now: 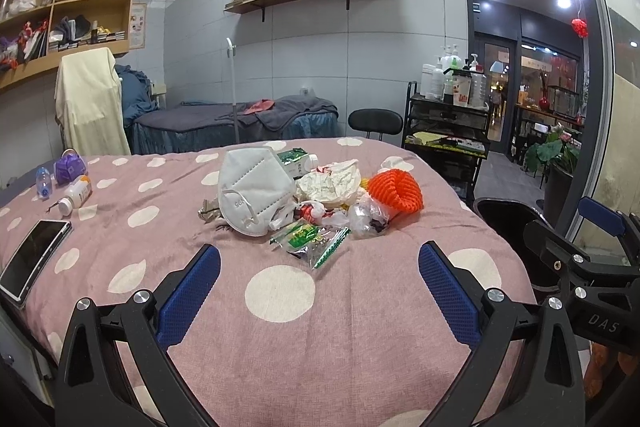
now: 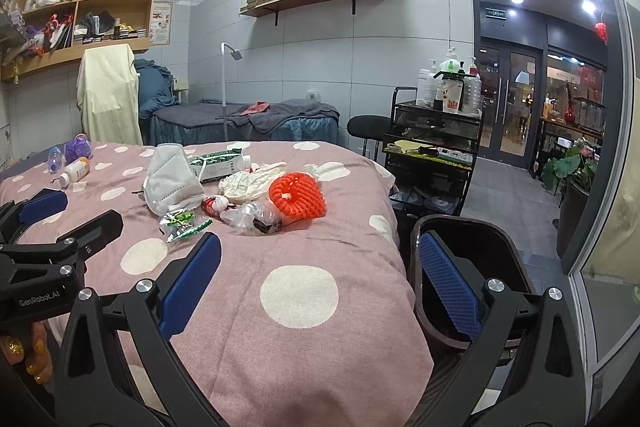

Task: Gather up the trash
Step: 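Grasp the orange mesh net with the right tool while the left tool grasps the green wrapper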

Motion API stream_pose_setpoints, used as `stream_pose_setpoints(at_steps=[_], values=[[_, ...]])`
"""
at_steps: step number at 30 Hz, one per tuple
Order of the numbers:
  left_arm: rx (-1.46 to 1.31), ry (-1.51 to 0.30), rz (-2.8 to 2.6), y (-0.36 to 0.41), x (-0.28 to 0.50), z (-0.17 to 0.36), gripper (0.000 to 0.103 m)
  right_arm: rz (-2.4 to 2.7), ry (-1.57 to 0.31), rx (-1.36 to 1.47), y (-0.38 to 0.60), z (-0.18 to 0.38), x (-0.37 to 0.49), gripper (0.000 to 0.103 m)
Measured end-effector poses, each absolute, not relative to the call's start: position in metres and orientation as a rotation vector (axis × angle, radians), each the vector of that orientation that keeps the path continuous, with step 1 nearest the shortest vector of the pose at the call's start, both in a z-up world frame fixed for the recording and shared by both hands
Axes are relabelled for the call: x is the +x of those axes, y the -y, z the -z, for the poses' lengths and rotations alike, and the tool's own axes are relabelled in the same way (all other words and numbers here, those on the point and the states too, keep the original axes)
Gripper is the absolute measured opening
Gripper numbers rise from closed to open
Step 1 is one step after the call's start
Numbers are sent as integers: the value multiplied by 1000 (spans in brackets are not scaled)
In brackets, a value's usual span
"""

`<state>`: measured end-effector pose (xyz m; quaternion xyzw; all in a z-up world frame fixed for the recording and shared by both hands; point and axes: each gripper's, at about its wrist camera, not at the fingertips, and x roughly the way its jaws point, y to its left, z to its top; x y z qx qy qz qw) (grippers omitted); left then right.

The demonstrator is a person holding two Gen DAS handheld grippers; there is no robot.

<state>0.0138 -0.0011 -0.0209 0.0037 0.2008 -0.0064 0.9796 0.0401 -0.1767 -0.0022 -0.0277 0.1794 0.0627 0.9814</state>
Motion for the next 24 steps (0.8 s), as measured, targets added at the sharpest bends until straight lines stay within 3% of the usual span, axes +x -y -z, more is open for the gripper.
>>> stream_pose_setpoints(at_steps=[16,24], values=[[11,-715,107,-30,103,49,96,-248,-640,-94,164,26,137,98],[80,-830,132,-19,151,60,77,-286,-714,-77,166,26,170,98]])
